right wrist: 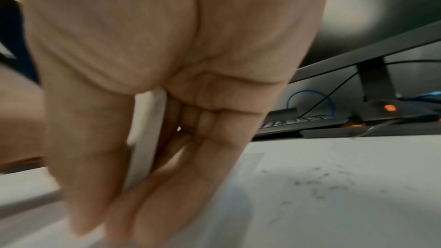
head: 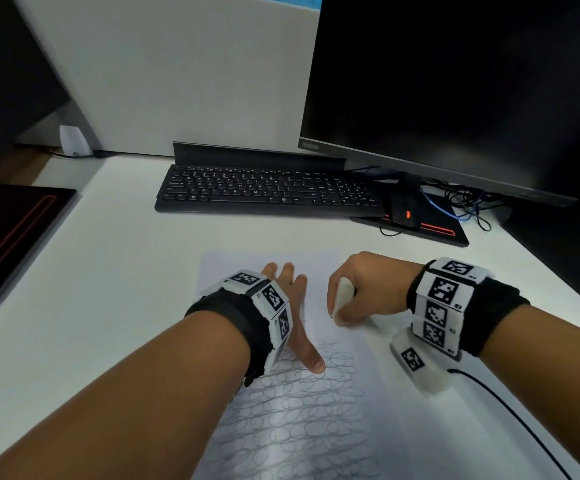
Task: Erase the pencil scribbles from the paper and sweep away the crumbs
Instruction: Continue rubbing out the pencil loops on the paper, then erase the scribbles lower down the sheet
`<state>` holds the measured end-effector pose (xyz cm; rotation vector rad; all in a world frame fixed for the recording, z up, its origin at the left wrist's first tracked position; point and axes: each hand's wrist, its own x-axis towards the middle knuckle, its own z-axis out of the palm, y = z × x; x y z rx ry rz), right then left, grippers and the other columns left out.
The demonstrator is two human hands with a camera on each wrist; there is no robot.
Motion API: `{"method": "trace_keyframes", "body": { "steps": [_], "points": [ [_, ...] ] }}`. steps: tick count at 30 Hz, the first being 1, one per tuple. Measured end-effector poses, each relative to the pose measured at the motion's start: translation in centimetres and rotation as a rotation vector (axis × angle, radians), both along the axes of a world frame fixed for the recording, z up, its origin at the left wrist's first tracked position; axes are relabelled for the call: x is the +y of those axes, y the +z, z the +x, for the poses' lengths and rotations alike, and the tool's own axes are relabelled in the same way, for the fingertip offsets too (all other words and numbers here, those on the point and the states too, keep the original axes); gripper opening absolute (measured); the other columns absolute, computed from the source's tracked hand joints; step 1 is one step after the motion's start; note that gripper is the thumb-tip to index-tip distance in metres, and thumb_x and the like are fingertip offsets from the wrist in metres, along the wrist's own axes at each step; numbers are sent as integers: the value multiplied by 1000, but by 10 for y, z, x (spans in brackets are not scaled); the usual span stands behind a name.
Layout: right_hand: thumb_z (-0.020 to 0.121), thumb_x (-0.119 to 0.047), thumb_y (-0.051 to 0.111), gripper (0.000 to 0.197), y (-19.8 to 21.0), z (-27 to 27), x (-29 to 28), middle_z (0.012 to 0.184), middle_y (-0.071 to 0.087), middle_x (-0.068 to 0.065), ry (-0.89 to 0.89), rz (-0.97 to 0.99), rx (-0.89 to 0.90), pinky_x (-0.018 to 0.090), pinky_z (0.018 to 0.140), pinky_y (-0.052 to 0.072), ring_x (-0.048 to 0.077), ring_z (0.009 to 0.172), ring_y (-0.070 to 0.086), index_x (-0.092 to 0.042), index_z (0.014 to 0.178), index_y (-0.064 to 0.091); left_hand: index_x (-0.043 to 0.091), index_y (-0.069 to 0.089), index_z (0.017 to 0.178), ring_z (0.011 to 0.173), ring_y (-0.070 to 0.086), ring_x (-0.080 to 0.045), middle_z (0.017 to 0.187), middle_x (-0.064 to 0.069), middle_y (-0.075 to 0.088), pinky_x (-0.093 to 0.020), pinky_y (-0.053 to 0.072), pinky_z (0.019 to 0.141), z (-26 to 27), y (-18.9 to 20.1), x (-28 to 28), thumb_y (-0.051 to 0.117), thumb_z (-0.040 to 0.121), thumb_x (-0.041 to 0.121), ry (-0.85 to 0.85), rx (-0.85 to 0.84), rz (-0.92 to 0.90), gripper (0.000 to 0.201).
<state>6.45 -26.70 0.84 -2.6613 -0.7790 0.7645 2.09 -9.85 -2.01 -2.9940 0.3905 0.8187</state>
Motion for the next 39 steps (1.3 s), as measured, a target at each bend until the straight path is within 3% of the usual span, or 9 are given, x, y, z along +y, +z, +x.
{"method": "trace_keyframes", "body": {
  "steps": [3,7,14,21,27,30,33,36,39],
  "points": [
    [74,-19,79,9,0,-9,2,82,74,-5,69,-47,111,27,74,55,6,76,67,-25,78,73,18,-6,156,149,-13,-33,163,-8,-15,-55,6,120,1,0,-1,73,62,74,7,5,-3,135],
    [74,-25,80,9,0,7,-5,82,75,-7,-70,-23,-80,35,82,58,9,82,69,-26,82,75,20,-5,156,149,-13,-32,163,-7,-14,-57,9,119,1,-3,1,72,61,77,5,-1,-6,135],
    [75,-22,78,8,-5,0,-6,84,74,-6,-135,0,-88,37,82,59,12,83,69,-23,82,75,20,-4,155,149,-10,-32,163,-8,-14,-59,11,118,1,-7,2,72,58,79,2,-20,-14,137],
    [85,-35,66,12,8,-2,4,93,72,-9,-17,-185,-99,35,87,56,11,92,65,-26,89,74,28,-20,153,146,-26,-21,159,0,-28,-56,-13,116,-10,18,56,66,56,84,97,-78,-4,142],
    [86,-25,69,8,45,-4,14,80,73,-6,49,-254,-244,21,68,52,5,72,62,-23,93,74,25,-17,154,147,-23,-17,160,4,-26,-58,-9,117,-33,15,121,73,57,78,157,55,135,142],
    [93,-16,65,2,51,-18,34,77,74,5,-231,302,-100,29,68,60,13,67,70,-15,93,63,25,-15,155,148,-19,-17,161,6,-22,-60,-5,117,-40,11,124,75,60,75,180,78,102,140],
    [103,-29,49,25,32,-55,79,74,70,18,-707,1034,549,29,56,60,21,59,71,-5,109,50,25,-14,155,148,-18,-16,161,7,-22,-63,-1,115,-40,12,124,76,58,73,200,87,81,141],
    [104,-41,42,47,-11,-93,127,91,68,25,-885,1149,1003,32,64,59,29,79,71,0,127,47,28,-18,153,148,-20,-19,159,8,-26,-67,4,114,-42,7,124,74,56,76,208,88,102,143],
    [105,-37,44,41,-38,-106,151,107,67,26,-1022,1275,1056,31,74,58,31,99,69,-1,125,50,29,-22,152,147,-22,-22,158,7,-29,-63,9,116,-46,7,124,72,60,77,207,101,123,139]
  ]
}}
